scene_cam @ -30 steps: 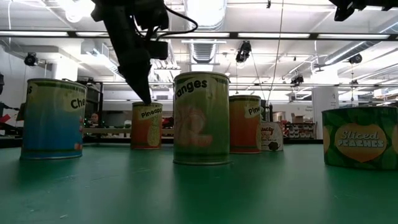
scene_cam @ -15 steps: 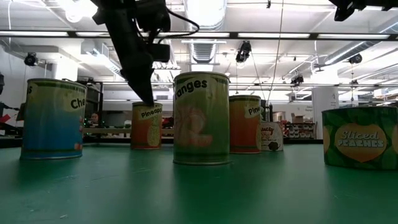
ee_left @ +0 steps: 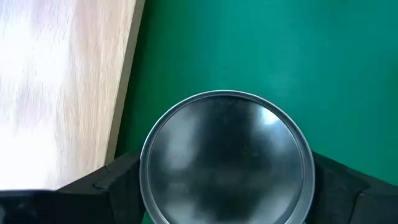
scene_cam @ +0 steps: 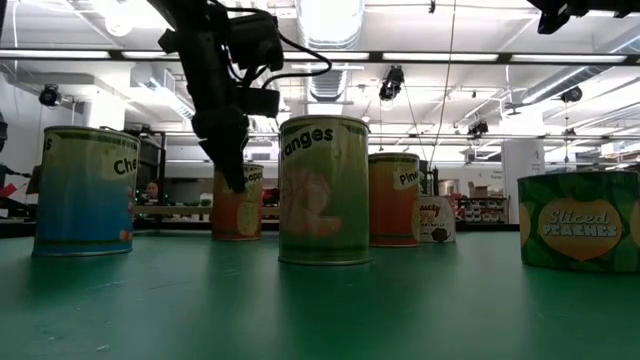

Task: Pick and place cans onto a shelf
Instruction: Put the left canned pineapple on the shelf

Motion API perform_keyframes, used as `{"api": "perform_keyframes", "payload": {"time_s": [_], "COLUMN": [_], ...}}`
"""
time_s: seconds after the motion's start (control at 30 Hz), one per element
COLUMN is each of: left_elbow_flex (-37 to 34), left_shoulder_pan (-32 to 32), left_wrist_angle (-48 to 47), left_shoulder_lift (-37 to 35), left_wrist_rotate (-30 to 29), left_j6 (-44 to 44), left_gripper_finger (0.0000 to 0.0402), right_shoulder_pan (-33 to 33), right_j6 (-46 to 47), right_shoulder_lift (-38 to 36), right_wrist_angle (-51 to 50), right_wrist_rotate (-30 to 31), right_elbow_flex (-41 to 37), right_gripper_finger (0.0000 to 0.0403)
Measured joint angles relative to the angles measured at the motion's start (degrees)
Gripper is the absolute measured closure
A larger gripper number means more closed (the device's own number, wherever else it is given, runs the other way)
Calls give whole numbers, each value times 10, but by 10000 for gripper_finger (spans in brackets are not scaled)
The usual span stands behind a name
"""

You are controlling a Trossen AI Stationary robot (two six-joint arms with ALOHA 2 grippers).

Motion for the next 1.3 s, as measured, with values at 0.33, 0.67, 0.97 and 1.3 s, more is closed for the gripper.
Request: {"api": "perform_keyframes", "payload": {"time_s": [0.33,0.67,0.97,1.3], "left_elbow_flex": [60,152,127,119], "left_shoulder_pan": [20,119,187,201], "left_wrist_angle": [-32,-31,-81,-66], "left_shoulder_lift": [-50,-17,-5,-6], "left_wrist_rotate": [-5,26,58,57], "left_j6": [152,269,271,282], "left_gripper_finger": [96,97,92,77], "right_shoulder_pan": [0,0,0,0], "right_j6": [0,2,7,7], "right_shoulder_lift": [0,0,0,0], "right_wrist_angle": [-3,-7,-31,-30], "right_wrist_rotate": [0,0,0,0], "right_elbow_flex": [0,0,0,0], "right_gripper_finger": [394,394,394,394]}}
